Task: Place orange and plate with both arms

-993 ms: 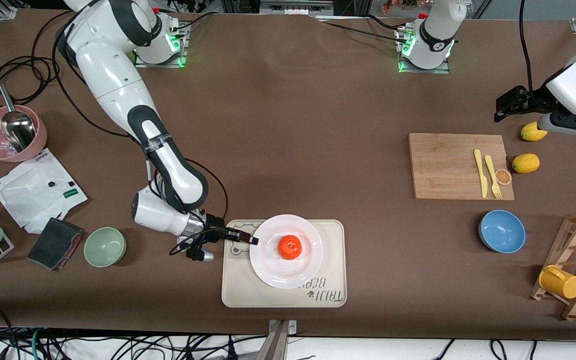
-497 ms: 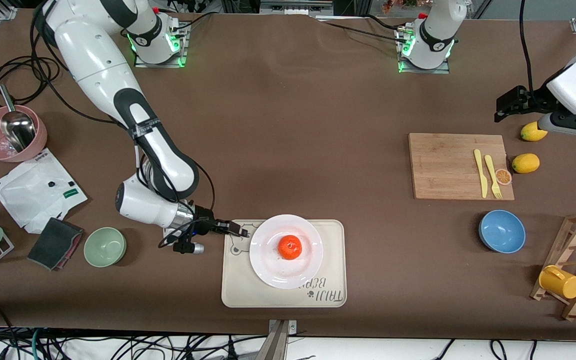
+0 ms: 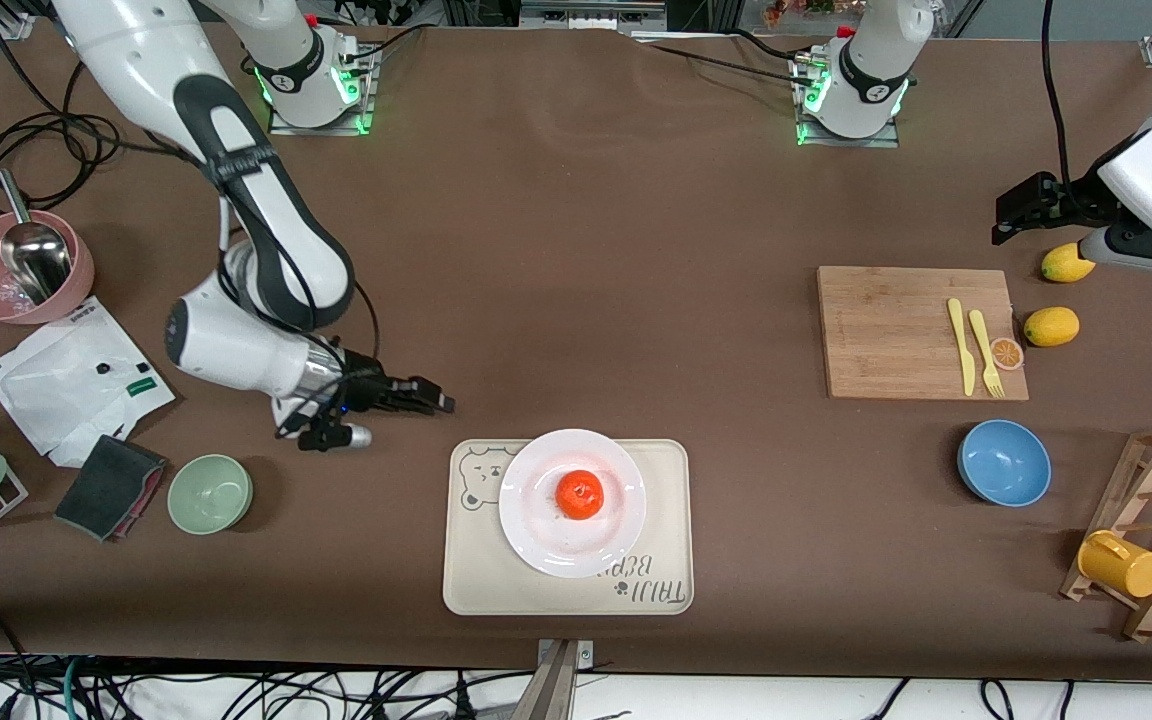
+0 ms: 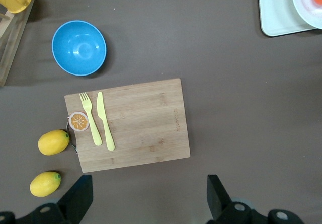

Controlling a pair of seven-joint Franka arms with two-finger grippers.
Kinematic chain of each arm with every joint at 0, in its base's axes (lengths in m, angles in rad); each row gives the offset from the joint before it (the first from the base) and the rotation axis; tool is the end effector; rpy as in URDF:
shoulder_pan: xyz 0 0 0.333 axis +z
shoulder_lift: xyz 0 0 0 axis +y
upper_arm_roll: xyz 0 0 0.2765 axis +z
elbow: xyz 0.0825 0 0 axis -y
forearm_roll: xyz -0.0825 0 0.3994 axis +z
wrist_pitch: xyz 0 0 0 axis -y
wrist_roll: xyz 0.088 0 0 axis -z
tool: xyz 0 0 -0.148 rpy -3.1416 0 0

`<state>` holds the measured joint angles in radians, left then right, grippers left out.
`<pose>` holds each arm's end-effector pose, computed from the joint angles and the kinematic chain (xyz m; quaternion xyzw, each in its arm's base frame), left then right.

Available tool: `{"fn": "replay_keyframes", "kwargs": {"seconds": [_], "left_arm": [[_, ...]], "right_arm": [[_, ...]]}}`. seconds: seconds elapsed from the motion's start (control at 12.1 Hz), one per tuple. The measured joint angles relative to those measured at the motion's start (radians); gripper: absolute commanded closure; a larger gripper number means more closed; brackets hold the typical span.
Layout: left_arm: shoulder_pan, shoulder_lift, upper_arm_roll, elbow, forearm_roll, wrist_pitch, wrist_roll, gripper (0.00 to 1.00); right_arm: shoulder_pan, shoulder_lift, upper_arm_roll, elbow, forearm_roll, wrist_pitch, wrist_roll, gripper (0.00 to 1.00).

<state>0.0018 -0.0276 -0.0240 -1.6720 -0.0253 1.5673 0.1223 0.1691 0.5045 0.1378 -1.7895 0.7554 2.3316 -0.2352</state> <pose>0.5553 -0.0162 0.5103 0.9966 -0.0717 -0.0379 0.0142 0.6231 0.2283 0.2027 -0.9529 0.0019 -0.0028 0.3032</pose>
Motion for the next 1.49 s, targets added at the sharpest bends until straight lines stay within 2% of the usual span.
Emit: {"fn": "replay_keyframes", "kwargs": {"seconds": [0.17, 0.25, 0.33, 0.58, 0.75, 0.91, 1.08, 1.24, 1.49], "left_arm": [[0.001, 0.004, 0.000, 0.000, 0.000, -0.015, 0.000, 0.00], [0.001, 0.009, 0.000, 0.000, 0.000, -0.020, 0.000, 0.00], [0.001, 0.015, 0.000, 0.000, 0.000, -0.022, 0.000, 0.00], [0.000, 0.021, -0.004, 0.000, 0.000, -0.052, 0.000, 0.00], [-0.006, 0.022, -0.005, 0.000, -0.001, -0.079, 0.001, 0.00], [-0.015, 0.022, -0.027, 0.001, -0.009, -0.101, 0.001, 0.00], [-0.025, 0.027, -0.054, 0.000, -0.021, -0.151, 0.001, 0.00], [-0.028, 0.032, -0.080, 0.000, -0.026, -0.177, 0.001, 0.00], [-0.026, 0.058, -0.090, -0.002, -0.028, -0.200, 0.001, 0.00]], "right_arm": [[-0.002, -0.104, -0.062, -0.047, -0.111, -0.130, 0.002, 0.29], [-0.005, -0.145, -0.093, -0.050, -0.174, -0.193, 0.002, 0.21], [-0.010, -0.188, -0.115, -0.051, -0.246, -0.246, 0.001, 0.01], [-0.013, -0.334, -0.144, -0.052, -0.468, -0.370, 0.003, 0.00], [-0.012, -0.429, -0.153, -0.044, -0.563, -0.451, 0.004, 0.00], [-0.013, -0.474, -0.170, 0.021, -0.632, -0.585, 0.005, 0.00], [-0.013, -0.479, -0.182, 0.102, -0.697, -0.689, 0.009, 0.00], [-0.013, -0.479, -0.192, 0.149, -0.745, -0.742, 0.010, 0.00], [-0.013, -0.479, -0.194, 0.164, -0.755, -0.767, 0.012, 0.00]]}}
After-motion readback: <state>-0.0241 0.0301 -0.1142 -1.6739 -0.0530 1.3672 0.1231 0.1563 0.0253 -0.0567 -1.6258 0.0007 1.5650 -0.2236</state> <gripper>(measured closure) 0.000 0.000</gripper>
